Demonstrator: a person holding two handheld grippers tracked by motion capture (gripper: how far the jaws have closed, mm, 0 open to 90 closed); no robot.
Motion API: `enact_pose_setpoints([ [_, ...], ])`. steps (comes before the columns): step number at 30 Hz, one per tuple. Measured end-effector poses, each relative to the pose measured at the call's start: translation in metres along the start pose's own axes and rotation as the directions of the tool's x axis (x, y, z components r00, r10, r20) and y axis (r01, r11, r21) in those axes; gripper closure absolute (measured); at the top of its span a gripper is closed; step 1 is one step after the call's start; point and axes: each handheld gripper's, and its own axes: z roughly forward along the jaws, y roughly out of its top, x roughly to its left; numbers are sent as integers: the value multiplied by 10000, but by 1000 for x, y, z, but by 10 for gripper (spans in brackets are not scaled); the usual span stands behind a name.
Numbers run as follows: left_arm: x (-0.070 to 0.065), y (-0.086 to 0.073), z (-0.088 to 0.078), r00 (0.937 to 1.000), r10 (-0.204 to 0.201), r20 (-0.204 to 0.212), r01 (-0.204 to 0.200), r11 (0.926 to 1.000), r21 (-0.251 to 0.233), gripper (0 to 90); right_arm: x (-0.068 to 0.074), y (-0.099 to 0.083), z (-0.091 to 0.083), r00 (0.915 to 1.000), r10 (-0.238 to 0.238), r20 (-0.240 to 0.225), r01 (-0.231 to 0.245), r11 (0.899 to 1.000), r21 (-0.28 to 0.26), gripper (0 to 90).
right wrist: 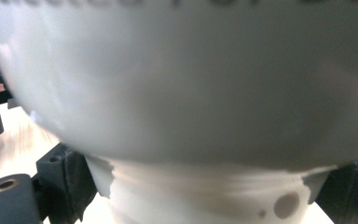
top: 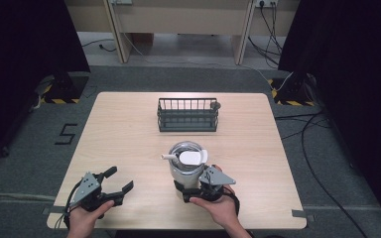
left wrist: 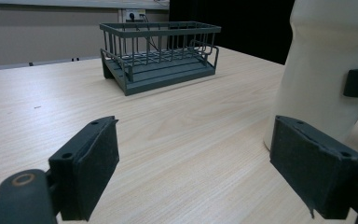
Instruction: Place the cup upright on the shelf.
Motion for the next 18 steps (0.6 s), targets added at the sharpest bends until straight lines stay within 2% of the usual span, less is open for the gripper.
enact_pose_setpoints([
  [4, 0, 0, 0, 10000, -21, -6, 21, 10000, -10, 148, -2, 2, 1, 9999, 160, -18, -159, 9998, 92, 103],
  [9, 1, 0, -1, 10000, -41, -32, 41, 10000, -38, 148, -3, 5, 2, 9999, 122, 25, -123, 9997, 204, 103],
  [14, 1, 0, -1, 10000, -71, -47, 71, 10000, -56, 148, -5, 10, 4, 9999, 134, 92, -135, 9998, 130, 103],
  [18, 2, 0, -1, 9999, -102, -50, 101, 9999, -60, 148, -10, 21, 5, 9997, 133, 202, -132, 9999, -19, 103],
])
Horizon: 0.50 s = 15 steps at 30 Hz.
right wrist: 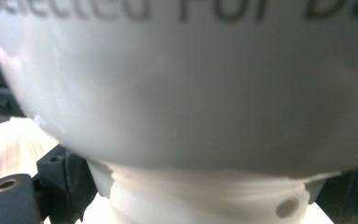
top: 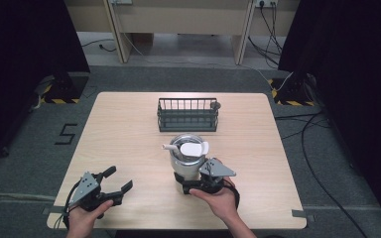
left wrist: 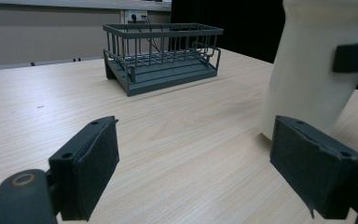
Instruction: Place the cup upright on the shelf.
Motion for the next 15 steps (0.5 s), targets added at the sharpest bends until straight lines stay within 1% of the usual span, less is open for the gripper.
enact_pose_setpoints([
  [7, 0, 0, 0, 10000, -69, 2, 69, 10000, -33, 148, -11, 18, 6, 9997, -50, 224, 54, 9998, -181, 104],
  [8, 0, 0, 0, 10000, -69, 2, 69, 10000, -33, 148, -11, 18, 6, 9997, -50, 224, 54, 9998, -181, 104],
  [9, 1, 0, 0, 10000, -76, 5, 76, 10000, -44, 148, -15, 24, 7, 9995, -46, 308, 53, 9998, -212, 104],
  [12, 1, 0, 0, 10000, -80, 9, 80, 10000, -54, 148, -21, 31, 10, 9992, 45, 396, -34, 9996, -282, 104],
  [14, 1, 0, 0, 10000, -90, 18, 90, 9999, -48, 148, -23, 34, 11, 9991, 21, 425, -9, 9996, -294, 104],
  [15, 1, 0, 0, 10000, -97, 18, 97, 9999, -33, 148, -27, 39, 14, 9987, -52, 517, 68, 9995, -309, 104],
])
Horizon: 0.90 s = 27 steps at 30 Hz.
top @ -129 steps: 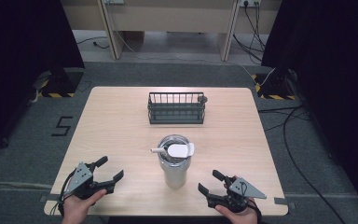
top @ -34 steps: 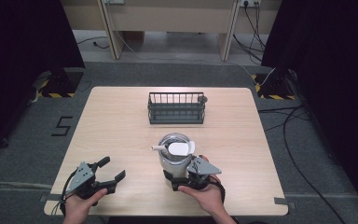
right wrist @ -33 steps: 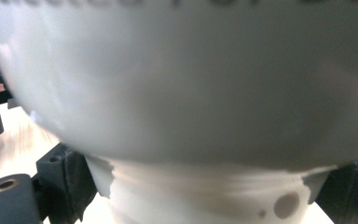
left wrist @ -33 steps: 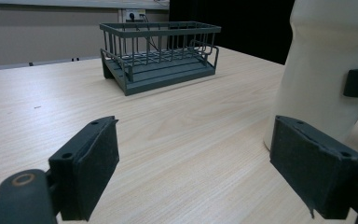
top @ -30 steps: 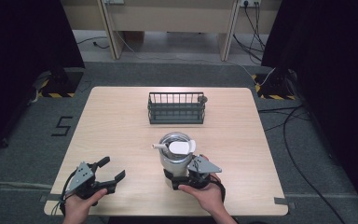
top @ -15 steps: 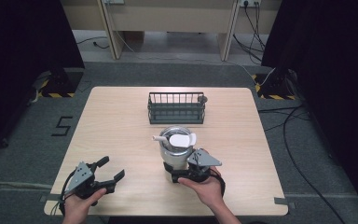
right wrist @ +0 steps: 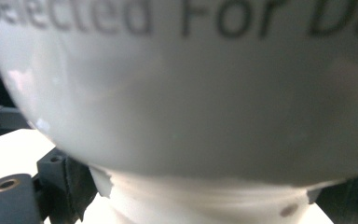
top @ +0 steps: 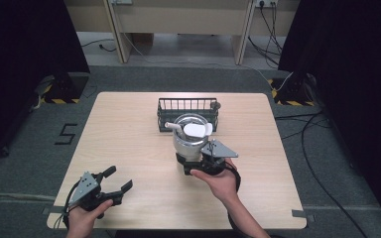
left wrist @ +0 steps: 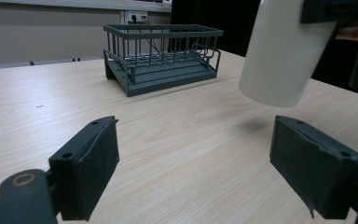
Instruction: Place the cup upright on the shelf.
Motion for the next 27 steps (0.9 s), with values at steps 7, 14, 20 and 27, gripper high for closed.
enact_pose_setpoints([
  [7, 1, 0, 0, 10000, -70, 3, 70, 10000, -16, 149, -12, 14, 9, 9995, 18, 305, -15, 9999, -117, 104],
  [14, 1, 0, -1, 10000, -99, 8, 99, 9999, -47, 150, -21, 23, 18, 9986, -66, 529, 73, 9999, -127, 104],
  [20, 1, 0, 0, 9999, -162, -20, 162, 9999, -60, 150, -27, 34, 24, 9974, -22, 725, 42, 9996, -272, 104],
  [27, 1, -1, 1, 9998, -187, -19, 187, 9998, -40, 150, -34, 49, 29, 9953, -79, 962, 124, 9988, -464, 105],
])
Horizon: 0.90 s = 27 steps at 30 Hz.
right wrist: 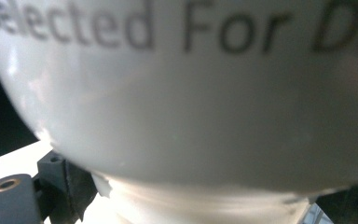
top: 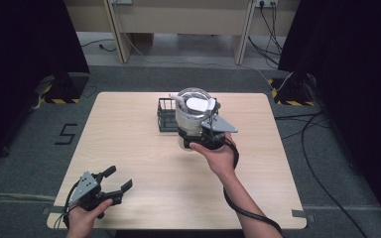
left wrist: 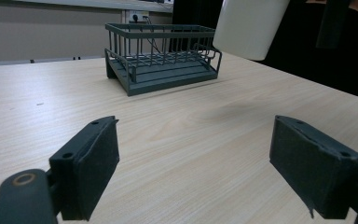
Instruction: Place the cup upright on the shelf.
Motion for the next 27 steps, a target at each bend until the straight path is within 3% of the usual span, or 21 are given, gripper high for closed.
enact_pose_setpoints([
  [27, -2, -1, 2, 9993, -348, 161, 350, 9993, -97, 149, -37, 25, 29, 9943, 192, 1046, -197, 9998, 39, 105],
])
